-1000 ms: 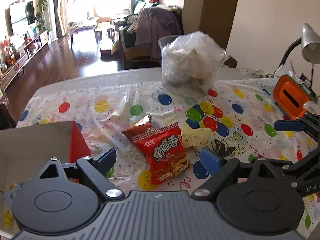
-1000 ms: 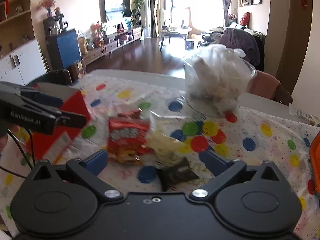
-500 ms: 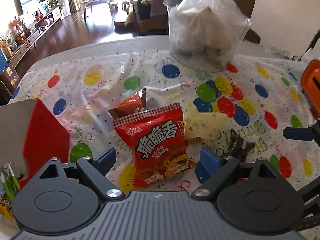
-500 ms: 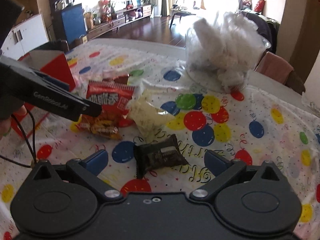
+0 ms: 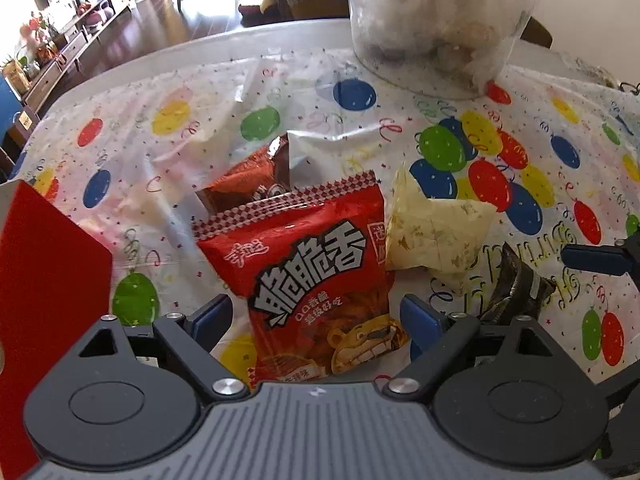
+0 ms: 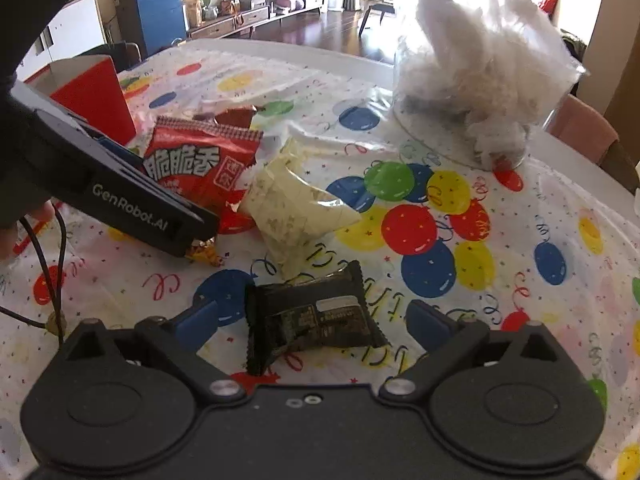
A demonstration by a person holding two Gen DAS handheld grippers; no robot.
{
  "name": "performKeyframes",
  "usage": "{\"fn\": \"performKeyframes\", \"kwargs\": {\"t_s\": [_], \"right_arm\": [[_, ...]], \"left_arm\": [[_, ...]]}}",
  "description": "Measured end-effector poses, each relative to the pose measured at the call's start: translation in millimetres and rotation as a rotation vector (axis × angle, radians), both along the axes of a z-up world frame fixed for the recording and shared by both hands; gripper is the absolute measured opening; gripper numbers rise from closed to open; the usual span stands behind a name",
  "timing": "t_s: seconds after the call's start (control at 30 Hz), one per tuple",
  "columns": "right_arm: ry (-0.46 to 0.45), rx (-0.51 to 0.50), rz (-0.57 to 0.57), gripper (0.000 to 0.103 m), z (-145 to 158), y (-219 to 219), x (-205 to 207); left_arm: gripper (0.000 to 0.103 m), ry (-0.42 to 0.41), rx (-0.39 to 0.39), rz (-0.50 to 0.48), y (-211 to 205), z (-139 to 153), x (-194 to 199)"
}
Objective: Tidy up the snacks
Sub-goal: 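Reach the left tool to the red chips bag while the right tool grasps the dark brown packet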
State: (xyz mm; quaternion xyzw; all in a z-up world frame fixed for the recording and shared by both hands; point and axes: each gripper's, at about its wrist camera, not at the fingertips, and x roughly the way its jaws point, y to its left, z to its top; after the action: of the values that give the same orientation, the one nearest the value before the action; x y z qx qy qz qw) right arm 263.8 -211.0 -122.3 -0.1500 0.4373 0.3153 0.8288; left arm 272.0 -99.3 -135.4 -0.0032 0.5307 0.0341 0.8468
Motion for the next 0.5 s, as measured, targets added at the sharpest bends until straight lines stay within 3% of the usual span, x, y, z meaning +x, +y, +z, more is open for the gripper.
{"fn": "performKeyframes", "kwargs": {"t_s": [0.27, 0.37, 0.5], "right_arm": [[0.043, 0.0, -0.023, 0.084, -11.3, 4.6, 13.7], [0.053, 0.006, -0.018, 0.076, -12.1, 5.5, 13.8], [0.049, 0.006, -0.019, 0.071, -11.1, 6.3, 12.2]], "left_arm": [[0.091, 0.032, -0.006, 0.005, 3.5, -5.9, 10.6], [0.079, 0.029, 0.005, -0.008, 2.6, -5.0, 10.7], [0.075, 0.028, 0.006, -0.018, 0.8, -4.0, 9.1]]}}
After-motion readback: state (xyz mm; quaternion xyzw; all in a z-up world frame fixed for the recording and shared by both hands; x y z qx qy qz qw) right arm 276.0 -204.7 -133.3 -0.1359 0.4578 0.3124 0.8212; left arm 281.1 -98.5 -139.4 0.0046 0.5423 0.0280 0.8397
